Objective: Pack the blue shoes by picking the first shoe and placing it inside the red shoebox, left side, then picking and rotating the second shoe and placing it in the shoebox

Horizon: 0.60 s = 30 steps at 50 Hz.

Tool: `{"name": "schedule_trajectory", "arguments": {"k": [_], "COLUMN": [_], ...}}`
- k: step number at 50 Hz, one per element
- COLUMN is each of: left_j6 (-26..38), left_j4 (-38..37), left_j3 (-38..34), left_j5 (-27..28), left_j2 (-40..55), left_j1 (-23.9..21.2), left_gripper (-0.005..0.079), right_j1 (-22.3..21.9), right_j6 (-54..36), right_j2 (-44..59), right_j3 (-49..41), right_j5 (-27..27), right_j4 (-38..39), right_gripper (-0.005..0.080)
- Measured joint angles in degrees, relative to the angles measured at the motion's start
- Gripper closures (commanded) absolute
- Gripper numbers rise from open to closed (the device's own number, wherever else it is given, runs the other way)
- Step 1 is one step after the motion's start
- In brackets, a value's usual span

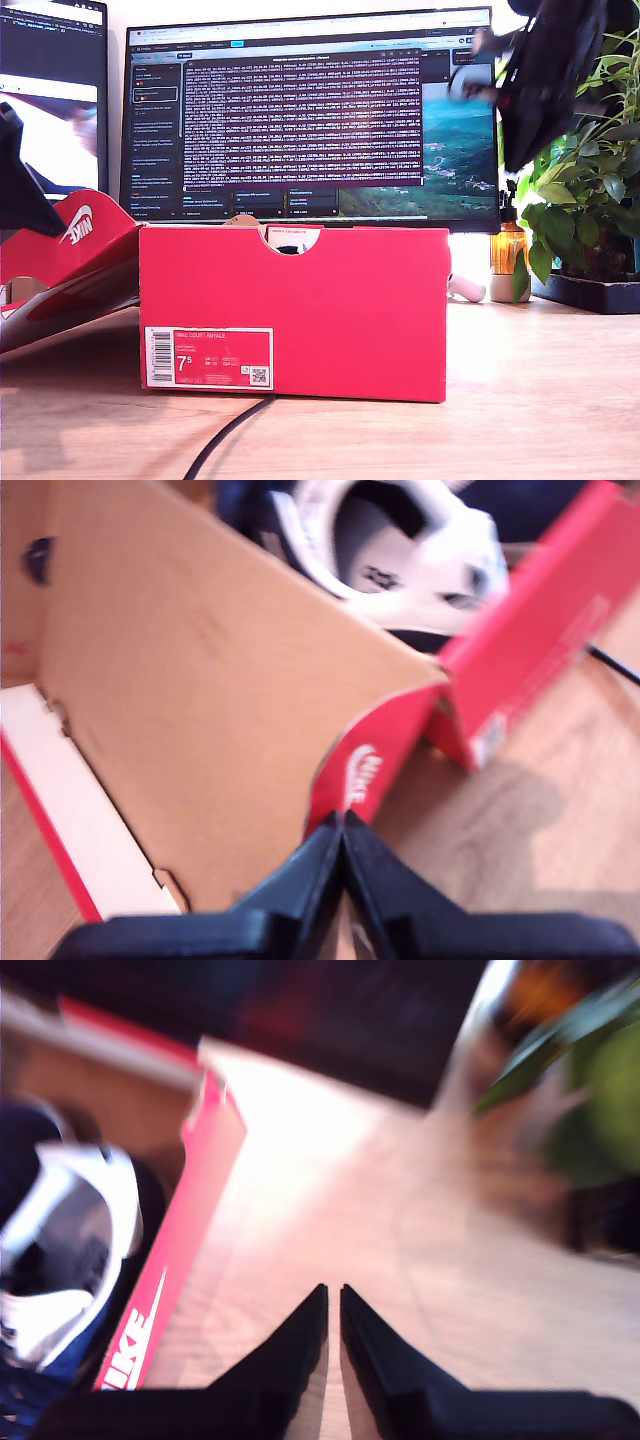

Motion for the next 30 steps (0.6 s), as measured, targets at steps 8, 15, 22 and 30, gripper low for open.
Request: {"name": "schedule_trajectory", "arguments": {"k": [8,15,22,30], "left_j6": [-4.42,-5.22,-11.82,-14.23], "left_j4": [2.64,0.70,2.14,3.30], "left_j3": [0.00,0.02,0.02,0.02], "left_j5": [0.98,0.37,0.50,0.52], "left_j2": [0.00,0.00,0.02,0.00], "left_j1": [2.78,4.39,4.39,4.39], "left_gripper": [0.0757,0.0757,0.0757,0.0757], "right_j1": [-1.70,-2.67,-2.47,-1.99], "right_j6": [0.35,2.38,3.30,3.34], "right_j2": [-8.79,-11.87,-11.13,-12.11], "right_j3": [-10.51,-19.23,-20.09,-20.11], "right_j5": [0.02,0.04,-0.02,-1.27], "right_j4": [5.68,6.03,-1.77,2.99], "right_gripper": [0.0763,0.0763,0.0763,0.0763]}}
